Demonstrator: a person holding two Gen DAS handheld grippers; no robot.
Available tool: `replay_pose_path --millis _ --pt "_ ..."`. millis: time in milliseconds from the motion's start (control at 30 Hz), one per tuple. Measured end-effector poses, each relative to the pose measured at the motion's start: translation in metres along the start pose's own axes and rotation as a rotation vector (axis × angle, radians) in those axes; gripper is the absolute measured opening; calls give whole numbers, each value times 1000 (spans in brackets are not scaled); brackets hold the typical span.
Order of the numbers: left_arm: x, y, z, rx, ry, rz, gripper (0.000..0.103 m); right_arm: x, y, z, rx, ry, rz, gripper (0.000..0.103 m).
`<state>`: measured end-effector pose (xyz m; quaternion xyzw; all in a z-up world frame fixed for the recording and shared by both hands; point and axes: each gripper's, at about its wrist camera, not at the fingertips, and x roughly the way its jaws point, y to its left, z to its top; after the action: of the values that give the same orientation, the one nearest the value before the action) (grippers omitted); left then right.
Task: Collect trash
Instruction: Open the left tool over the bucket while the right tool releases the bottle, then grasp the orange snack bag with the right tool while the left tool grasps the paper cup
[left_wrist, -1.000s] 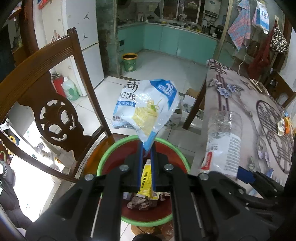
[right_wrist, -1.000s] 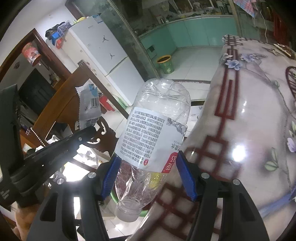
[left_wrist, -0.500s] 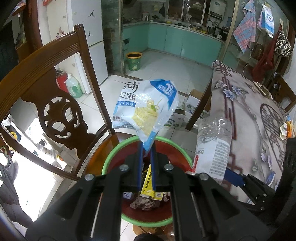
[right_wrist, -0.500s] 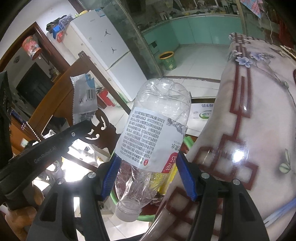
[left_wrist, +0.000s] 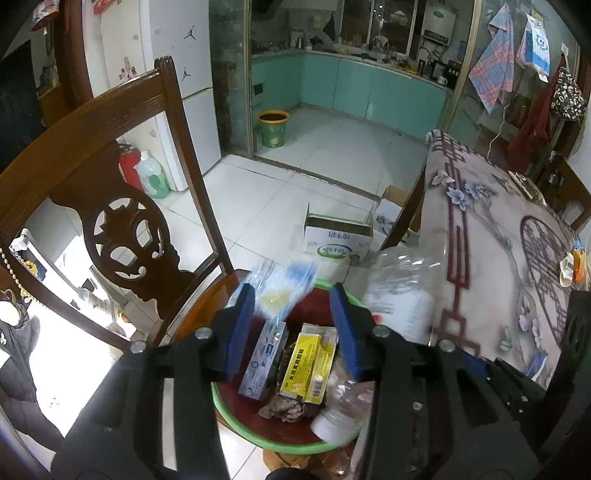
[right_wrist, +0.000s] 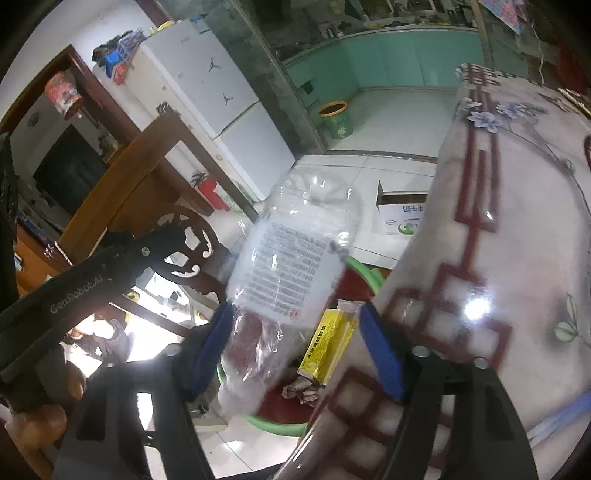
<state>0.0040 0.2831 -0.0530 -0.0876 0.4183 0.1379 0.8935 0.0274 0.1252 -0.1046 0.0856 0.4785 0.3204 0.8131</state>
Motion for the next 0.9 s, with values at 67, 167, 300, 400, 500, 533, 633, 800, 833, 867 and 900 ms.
replay_pose_path --millis 67,167,300,400,500,533,633,800,833,867,900 --pt "-2 -4 0 5 -2 6 48 -9 -5 0 8 -16 -2 73" --pt "-8 -12 0 9 -15 7 53 -29 -16 -1 11 -42 -13 73" --pt "-16 -28 1 16 -30 -11 58 -67 -43 -3 41 -92 -23 73" --pt "-20 -49 3 26 -32 -47 61 -93 -66 -7 49 -121 -61 74" --pt "-26 -80 6 44 -40 -103 66 -126 -104 -8 57 -146 -138 74" --pt "-28 -92 7 56 -44 -123 68 -141 -123 -8 63 -162 -180 74" --pt "-34 -134 7 109 -61 -179 73 -185 -184 -4 96 -206 -313 75" --pt "-37 -204 -1 205 -77 -255 79 -253 -295 10 185 -281 -524 81" --pt "-36 -217 -4 223 -80 -271 79 -270 -326 14 247 -313 -559 81" --pt "-35 -229 -7 241 -84 -288 80 -281 -349 16 297 -335 -568 81" --pt "-34 -237 -10 254 -87 -299 81 -292 -374 18 347 -354 -575 82"
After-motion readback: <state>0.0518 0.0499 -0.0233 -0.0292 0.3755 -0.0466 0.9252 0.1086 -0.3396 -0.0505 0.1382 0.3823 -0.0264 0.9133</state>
